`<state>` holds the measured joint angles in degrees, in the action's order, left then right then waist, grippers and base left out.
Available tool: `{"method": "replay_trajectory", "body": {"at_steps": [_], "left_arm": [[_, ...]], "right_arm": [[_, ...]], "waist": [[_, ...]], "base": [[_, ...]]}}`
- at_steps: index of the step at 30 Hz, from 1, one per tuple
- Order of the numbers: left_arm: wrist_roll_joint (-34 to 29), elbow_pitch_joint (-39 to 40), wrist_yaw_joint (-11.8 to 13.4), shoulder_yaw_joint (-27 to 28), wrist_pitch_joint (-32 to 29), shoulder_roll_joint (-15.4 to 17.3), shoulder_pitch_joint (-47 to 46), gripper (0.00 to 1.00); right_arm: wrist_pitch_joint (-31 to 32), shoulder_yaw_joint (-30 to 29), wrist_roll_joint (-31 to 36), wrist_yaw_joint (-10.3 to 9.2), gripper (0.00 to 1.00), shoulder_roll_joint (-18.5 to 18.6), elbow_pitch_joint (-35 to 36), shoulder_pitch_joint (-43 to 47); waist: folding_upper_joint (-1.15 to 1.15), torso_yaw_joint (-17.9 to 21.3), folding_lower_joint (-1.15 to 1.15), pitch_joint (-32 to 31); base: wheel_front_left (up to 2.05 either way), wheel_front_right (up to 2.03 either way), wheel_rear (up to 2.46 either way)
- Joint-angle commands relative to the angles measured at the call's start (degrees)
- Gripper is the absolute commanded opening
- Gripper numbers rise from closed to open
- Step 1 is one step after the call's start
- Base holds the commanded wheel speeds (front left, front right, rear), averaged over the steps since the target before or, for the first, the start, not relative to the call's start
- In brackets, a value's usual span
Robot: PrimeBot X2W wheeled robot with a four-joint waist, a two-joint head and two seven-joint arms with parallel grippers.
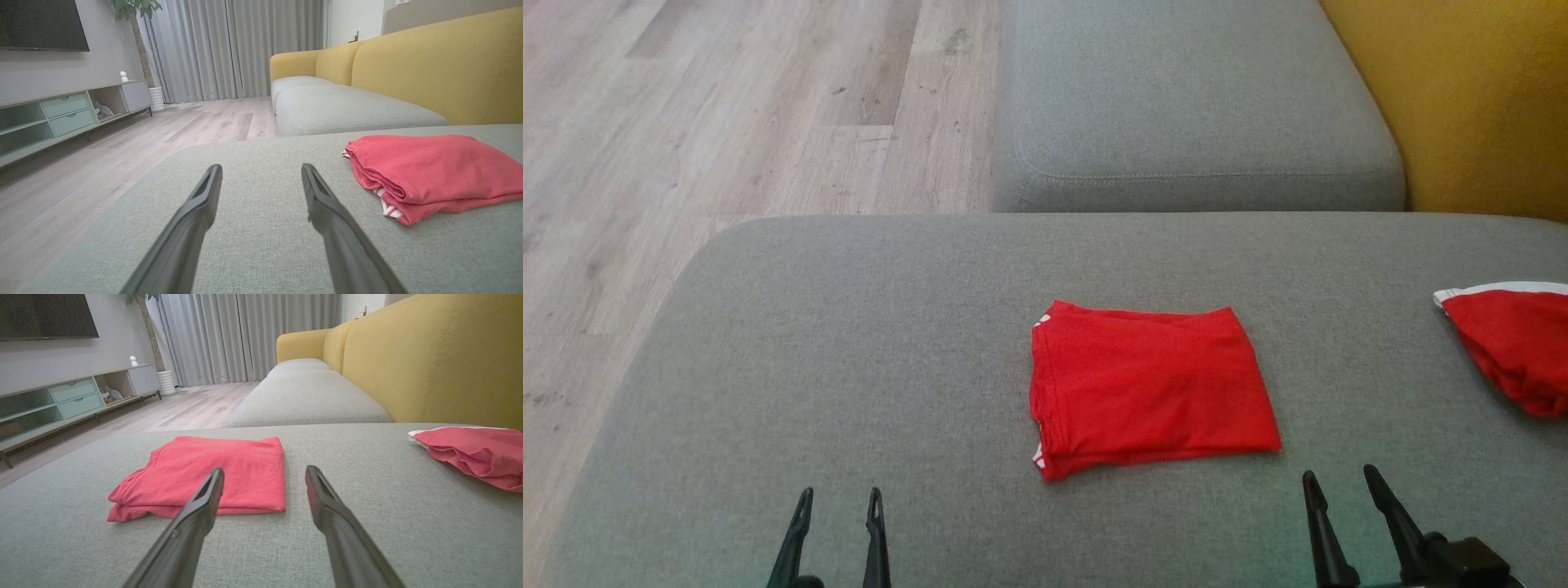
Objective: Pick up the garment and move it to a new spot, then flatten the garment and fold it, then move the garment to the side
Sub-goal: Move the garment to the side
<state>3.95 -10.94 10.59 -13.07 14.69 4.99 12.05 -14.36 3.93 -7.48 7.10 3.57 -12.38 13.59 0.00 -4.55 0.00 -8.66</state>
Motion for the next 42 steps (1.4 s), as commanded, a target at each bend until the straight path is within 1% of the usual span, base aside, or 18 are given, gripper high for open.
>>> {"method": "replay_trajectory", "body": {"at_steps": [1,10,13,16,20,25,30,34,37,38,39,40,41,42], "left_arm": [[-0.4,1.6,0.1,2.0,0.3,-0.5,-2.4,1.00],[-0.8,1.9,-0.2,2.5,0.3,-0.6,-2.6,1.00],[-1.1,2.4,-0.2,2.4,0.3,-0.7,-2.9,1.00],[-1.4,3.0,-0.6,1.9,0.3,-0.7,-3.6,1.00],[-1.9,3.4,-1.1,1.2,0.3,-0.8,-4.6,1.00],[-2.3,3.8,-1.6,-0.1,0.3,-1.0,-5.9,1.00],[-2.5,3.9,-2.3,-1.7,0.3,-1.3,-7.9,1.00],[-2.7,3.4,-2.4,-2.3,0.3,-1.4,-9.1,1.00],[-2.8,3.1,-2.3,-2.6,0.3,-1.4,-9.2,1.00],[-2.7,3.0,-2.2,-2.7,0.3,-1.4,-9.3,1.00],[-2.7,3.0,-2.2,-2.8,0.3,-1.4,-9.3,1.00],[-2.7,3.0,-2.1,-2.8,0.3,-1.5,-9.3,1.00],[-2.7,3.0,-2.1,-2.8,0.3,-1.5,-9.3,1.00],[-2.6,3.0,-2.0,-2.7,0.3,-1.5,-9.3,1.00]], "right_arm": [[-0.6,1.2,0.5,0.39,1.00,0.3,1.7,-1.9],[-0.6,0.6,0.1,0.39,1.00,-0.1,0.6,-2.5],[-0.6,0.0,-2.7,0.39,1.00,-0.3,-1.8,-4.1],[-0.6,0.4,-5.6,0.39,1.00,-0.4,-5.2,-7.9],[-0.4,2.0,-9.1,0.39,1.00,0.8,-12.7,-14.8],[4.8,2.6,-12.2,0.39,1.00,2.9,-22.4,-25.2],[8.3,2.1,-11.8,0.39,1.00,5.0,-31.8,-33.5],[7.8,1.9,-10.9,0.39,1.00,5.6,-38.5,-37.3],[7.3,2.0,-10.5,0.39,1.00,5.2,-43.0,-39.3],[7.3,2.2,-10.5,0.39,0.84,5.0,-44.2,-39.8],[7.2,2.5,-10.7,0.39,0.48,4.8,-45.3,-40.4],[6.9,2.8,-10.9,0.39,0.20,4.6,-46.2,-40.9],[6.9,2.8,-10.9,0.39,0.20,4.6,-46.2,-40.9],[6.5,3.1,-11.1,0.39,0.00,4.6,-46.8,-41.5]], "waist": [[0.00,0.0,0.00,0.1],[0.00,0.0,0.00,1.3],[0.00,-0.1,0.00,2.6],[0.00,-0.4,0.00,4.6],[0.00,-1.3,0.00,6.5],[0.00,-2.9,0.00,8.7],[0.00,-5.3,0.00,11.4],[0.00,-6.9,0.00,12.6],[0.00,-7.6,0.00,13.1],[0.00,-7.7,0.00,13.3],[0.00,-7.7,0.00,13.4],[0.00,-7.8,0.00,13.5],[0.00,-7.8,0.00,13.5],[0.00,-7.7,0.00,13.7]], "base": [[0.00,0.00,0.00],[0.00,0.00,0.00],[0.00,0.00,0.00],[0.00,0.00,0.00],[0.00,0.00,0.00],[0.00,0.00,0.00],[0.00,0.00,0.00],[0.00,0.00,0.00],[0.00,0.00,0.00],[0.00,0.00,0.00],[0.00,0.00,0.00],[0.00,0.00,0.00],[0.00,0.00,0.00],[0.00,0.00,0.00]]}}
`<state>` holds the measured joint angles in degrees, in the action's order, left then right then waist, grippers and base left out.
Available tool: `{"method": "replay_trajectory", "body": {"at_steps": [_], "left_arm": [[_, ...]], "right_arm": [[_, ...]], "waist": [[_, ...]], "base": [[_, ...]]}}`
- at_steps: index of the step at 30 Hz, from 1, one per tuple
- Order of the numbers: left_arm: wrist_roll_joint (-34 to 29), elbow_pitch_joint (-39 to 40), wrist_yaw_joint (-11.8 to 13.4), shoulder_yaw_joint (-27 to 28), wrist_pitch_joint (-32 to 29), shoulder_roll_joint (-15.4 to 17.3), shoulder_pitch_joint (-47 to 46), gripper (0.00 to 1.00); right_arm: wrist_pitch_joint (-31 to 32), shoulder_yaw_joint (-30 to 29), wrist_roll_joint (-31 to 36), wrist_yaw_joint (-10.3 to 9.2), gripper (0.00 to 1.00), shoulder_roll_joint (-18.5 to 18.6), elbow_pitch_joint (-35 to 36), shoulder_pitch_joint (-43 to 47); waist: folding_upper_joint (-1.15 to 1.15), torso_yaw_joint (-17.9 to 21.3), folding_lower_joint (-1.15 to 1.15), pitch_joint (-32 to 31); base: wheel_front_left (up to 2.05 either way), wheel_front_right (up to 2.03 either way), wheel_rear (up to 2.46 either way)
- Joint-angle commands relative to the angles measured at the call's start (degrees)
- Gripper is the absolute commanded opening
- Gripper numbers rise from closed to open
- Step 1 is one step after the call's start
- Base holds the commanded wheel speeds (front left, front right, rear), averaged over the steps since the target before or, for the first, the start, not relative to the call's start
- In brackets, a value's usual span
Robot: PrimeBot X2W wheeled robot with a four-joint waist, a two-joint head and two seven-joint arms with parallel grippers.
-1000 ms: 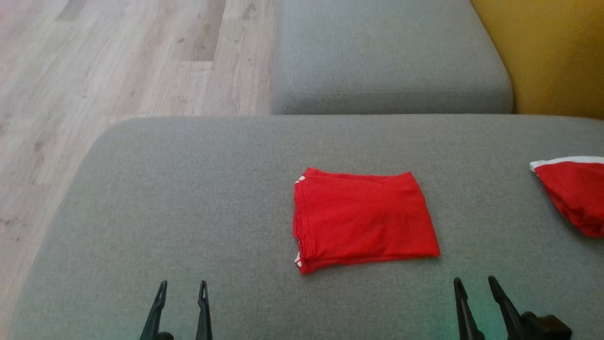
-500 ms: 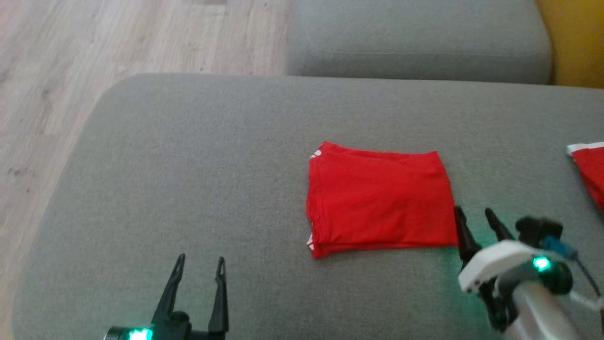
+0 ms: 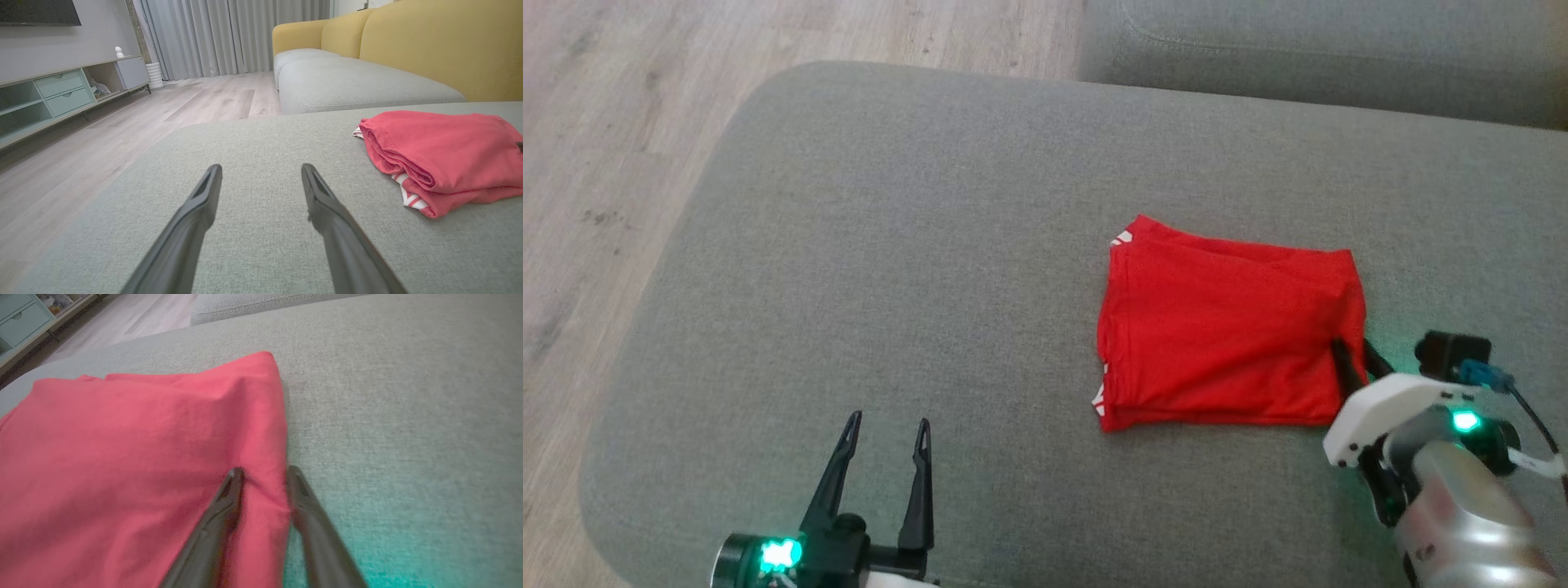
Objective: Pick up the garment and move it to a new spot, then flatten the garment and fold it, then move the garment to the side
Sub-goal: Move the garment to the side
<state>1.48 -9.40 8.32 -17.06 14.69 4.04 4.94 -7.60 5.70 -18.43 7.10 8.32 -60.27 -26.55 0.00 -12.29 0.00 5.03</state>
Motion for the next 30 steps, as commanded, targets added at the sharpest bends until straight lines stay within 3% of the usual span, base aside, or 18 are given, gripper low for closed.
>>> {"method": "replay_trajectory", "body": {"at_steps": [1,9,18,30], "left_arm": [[-0.1,1.6,0.4,1.3,0.3,-0.5,-2.3,1.00],[0.3,2.1,1.0,1.6,0.3,-0.6,-3.2,1.00],[0.2,2.7,0.7,1.4,0.3,-0.8,-6.1,1.00],[-0.4,2.6,0.0,1.4,0.3,-0.5,-9.7,1.00]], "right_arm": [[-0.8,1.8,-0.2,0.39,0.00,-0.2,0.6,-1.9],[-4.1,4.2,0.4,0.39,0.00,4.0,-1.2,-6.9],[-4.7,3.6,2.8,0.39,0.00,13.5,-1.3,-14.4],[-0.8,3.1,5.4,0.39,0.00,27.2,1.0,-19.2]], "waist": [[0.00,0.2,0.00,0.2],[0.00,3.6,0.00,2.2],[0.00,8.6,0.00,7.1],[0.00,12.3,0.00,11.0]], "base": [[0.00,0.00,0.00],[0.00,0.00,0.00],[0.00,0.00,0.00],[0.00,0.00,0.00]]}}
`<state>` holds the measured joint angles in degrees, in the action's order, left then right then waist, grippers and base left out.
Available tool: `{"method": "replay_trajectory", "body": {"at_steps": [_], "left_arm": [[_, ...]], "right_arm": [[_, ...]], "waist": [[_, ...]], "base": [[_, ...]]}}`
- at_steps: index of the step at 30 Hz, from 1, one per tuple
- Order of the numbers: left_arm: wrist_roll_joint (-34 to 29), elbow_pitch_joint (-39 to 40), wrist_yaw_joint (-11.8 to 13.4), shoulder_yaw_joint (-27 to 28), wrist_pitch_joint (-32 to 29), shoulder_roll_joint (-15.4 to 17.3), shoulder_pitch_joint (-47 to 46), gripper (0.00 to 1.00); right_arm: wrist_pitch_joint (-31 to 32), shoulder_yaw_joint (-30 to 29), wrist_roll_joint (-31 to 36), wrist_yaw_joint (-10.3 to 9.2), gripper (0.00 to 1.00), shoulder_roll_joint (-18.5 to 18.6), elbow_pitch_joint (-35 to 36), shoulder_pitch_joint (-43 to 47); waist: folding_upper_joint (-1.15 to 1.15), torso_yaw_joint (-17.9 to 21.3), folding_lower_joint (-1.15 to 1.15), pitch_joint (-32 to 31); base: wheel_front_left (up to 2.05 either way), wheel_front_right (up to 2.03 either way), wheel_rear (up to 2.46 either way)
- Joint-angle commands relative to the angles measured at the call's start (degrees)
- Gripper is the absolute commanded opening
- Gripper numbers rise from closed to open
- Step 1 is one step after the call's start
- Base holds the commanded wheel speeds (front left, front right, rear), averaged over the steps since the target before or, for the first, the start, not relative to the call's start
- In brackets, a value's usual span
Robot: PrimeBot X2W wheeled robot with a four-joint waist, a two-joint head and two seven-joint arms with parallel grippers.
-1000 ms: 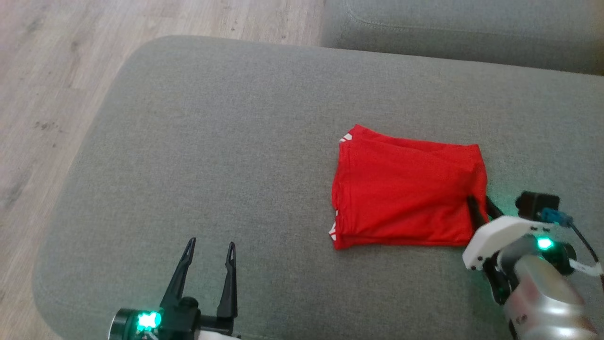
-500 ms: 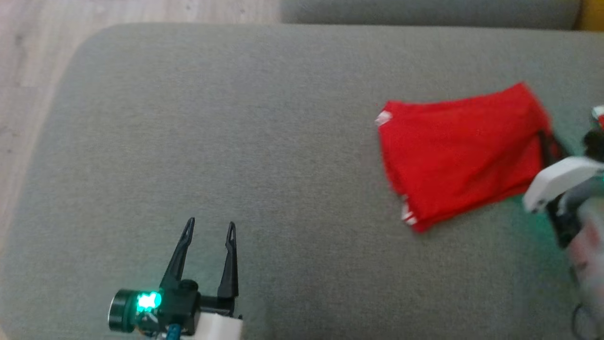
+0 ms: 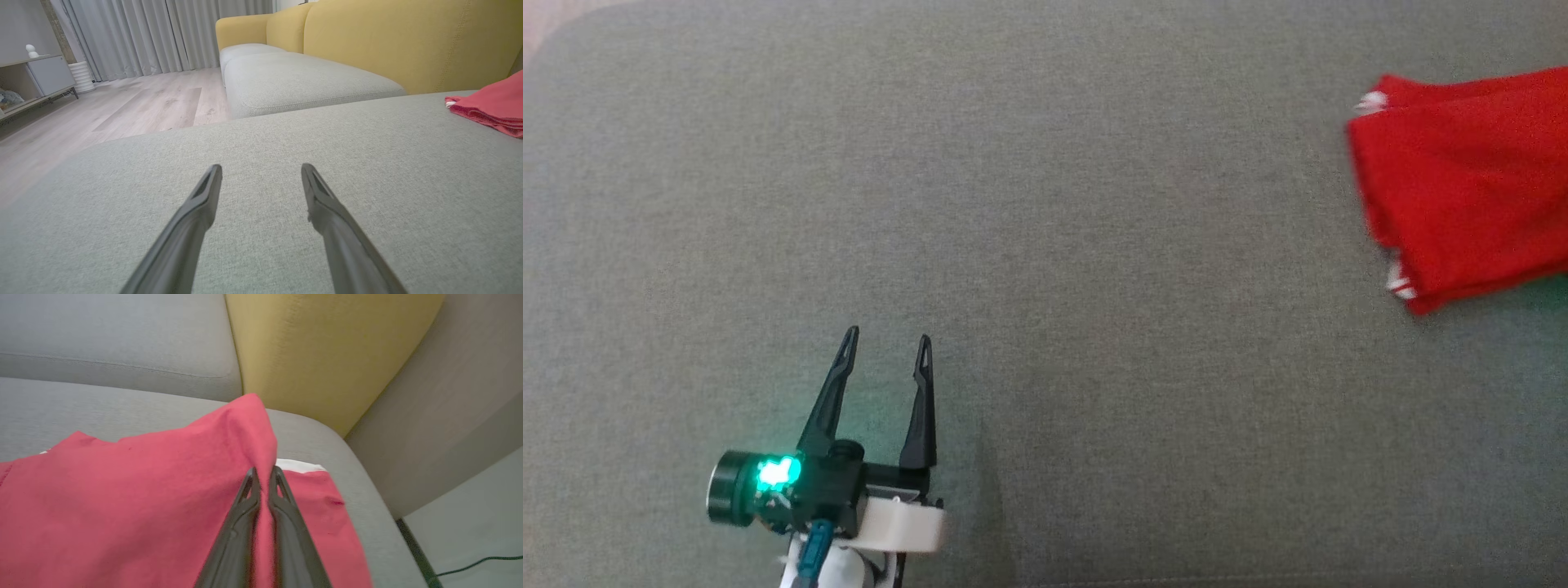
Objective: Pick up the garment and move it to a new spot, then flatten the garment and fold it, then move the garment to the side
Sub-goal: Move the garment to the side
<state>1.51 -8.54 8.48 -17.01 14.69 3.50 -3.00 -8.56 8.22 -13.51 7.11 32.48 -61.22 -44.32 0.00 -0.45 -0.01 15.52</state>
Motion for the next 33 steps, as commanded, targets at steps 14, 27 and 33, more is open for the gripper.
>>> {"method": "replay_trajectory", "body": {"at_steps": [14,27,33], "left_arm": [[1.2,1.3,0.1,2.3,0.3,-0.1,-2.8,1.00],[6.5,-1.8,2.1,4.7,0.3,-0.6,2.9,1.00],[5.9,-2.4,1.9,5.1,0.3,-0.6,5.8,1.00]], "right_arm": [[1.7,-3.4,5.0,0.37,1.00,9.7,5.2,-2.0],[-6.3,-0.7,0.2,0.37,1.00,-17.1,18.6,22.9],[-6.4,-1.6,-0.3,0.37,1.00,-24.5,34.8,36.4]], "waist": [[0.00,-0.2,0.01,-1.1],[0.00,-3.4,0.01,-17.2],[0.00,-4.6,0.01,-20.5]], "base": [[0.00,0.00,0.00],[0.00,0.00,0.00],[0.00,0.00,0.00]]}}
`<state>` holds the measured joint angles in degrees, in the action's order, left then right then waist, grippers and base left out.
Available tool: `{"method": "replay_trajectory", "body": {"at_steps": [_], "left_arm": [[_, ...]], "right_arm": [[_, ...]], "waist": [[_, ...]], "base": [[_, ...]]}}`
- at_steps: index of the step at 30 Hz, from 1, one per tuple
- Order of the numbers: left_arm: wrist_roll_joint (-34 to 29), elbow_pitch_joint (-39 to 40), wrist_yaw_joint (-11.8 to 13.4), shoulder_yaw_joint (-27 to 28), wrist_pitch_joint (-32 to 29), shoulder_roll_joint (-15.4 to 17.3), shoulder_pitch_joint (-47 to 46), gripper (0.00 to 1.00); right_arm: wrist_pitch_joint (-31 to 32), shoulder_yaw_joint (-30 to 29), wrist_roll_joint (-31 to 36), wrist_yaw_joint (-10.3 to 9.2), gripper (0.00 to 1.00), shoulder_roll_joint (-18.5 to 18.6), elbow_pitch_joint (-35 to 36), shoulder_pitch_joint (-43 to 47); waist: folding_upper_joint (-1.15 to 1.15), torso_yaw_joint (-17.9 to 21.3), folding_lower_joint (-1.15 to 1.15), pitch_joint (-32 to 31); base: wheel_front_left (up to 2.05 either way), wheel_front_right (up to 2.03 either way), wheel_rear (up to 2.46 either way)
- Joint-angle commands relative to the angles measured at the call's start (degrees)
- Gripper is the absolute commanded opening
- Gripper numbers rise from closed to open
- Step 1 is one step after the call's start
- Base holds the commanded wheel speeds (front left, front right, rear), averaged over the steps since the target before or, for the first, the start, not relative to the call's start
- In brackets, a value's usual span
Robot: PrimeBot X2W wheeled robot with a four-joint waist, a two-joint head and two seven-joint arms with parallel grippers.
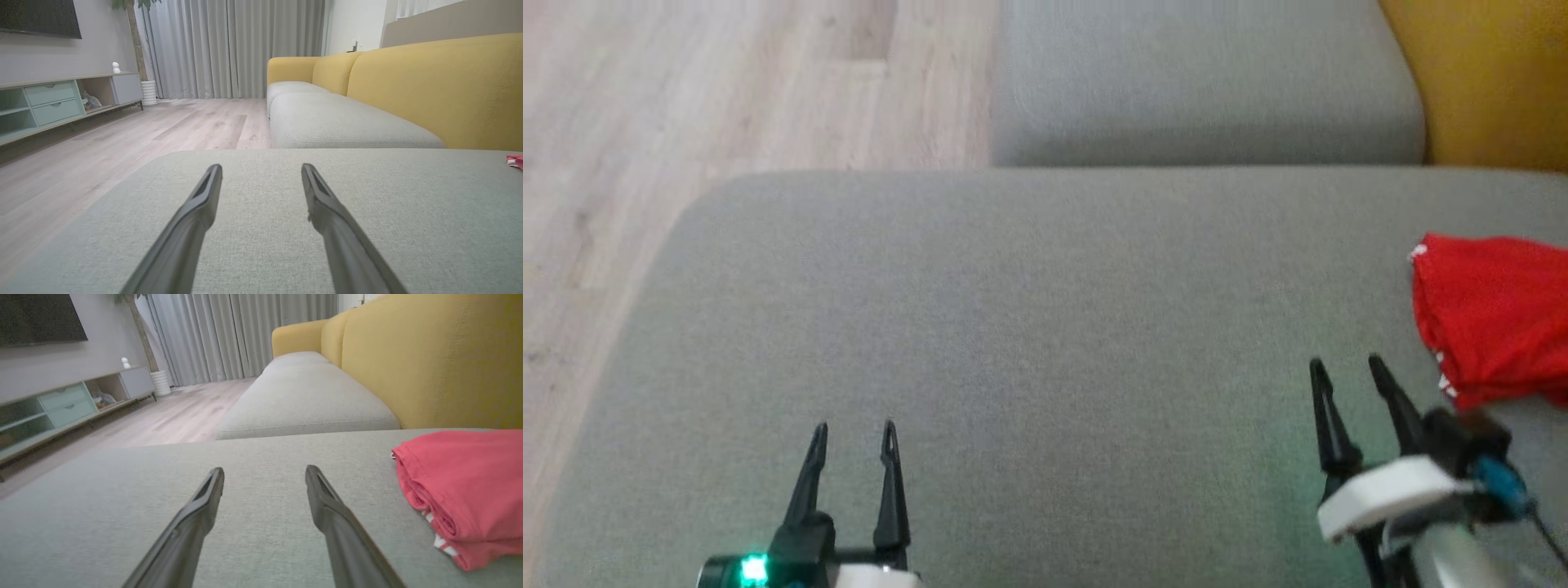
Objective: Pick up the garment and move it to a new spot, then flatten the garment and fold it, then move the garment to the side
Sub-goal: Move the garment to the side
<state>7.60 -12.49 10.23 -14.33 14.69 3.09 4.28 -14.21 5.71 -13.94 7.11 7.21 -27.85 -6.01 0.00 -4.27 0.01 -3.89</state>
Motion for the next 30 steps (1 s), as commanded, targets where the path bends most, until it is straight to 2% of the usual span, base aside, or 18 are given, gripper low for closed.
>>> {"method": "replay_trajectory", "body": {"at_steps": [1,5,16,30], "left_arm": [[-0.4,1.2,0.0,2.3,0.3,-0.1,-0.9,1.00],[-0.2,0.2,-1.3,2.8,0.3,-0.1,0.8,1.00],[-1.3,-0.2,-3.6,3.9,0.3,0.0,2.1,1.00],[-2.1,-0.8,-4.6,3.9,0.3,-0.1,1.9,1.00]], "right_arm": [[-0.8,0.4,0.7,0.37,1.00,-0.2,3.6,0.1],[-0.8,-0.7,3.3,0.37,1.00,-2.5,10.4,6.6],[-0.8,-1.9,7.3,0.37,1.00,-4.2,18.9,14.9],[-0.8,-2.1,5.9,0.37,1.00,-4.3,19.4,17.4]], "waist": [[0.00,-0.9,-0.01,-1.6],[0.00,-1.1,-0.01,-3.2],[0.00,-1.0,-0.01,-4.6],[0.00,0.1,-0.01,-5.0]], "base": [[0.00,0.00,0.00],[0.00,0.00,0.00],[0.00,0.00,0.00],[0.00,0.00,0.00]]}}
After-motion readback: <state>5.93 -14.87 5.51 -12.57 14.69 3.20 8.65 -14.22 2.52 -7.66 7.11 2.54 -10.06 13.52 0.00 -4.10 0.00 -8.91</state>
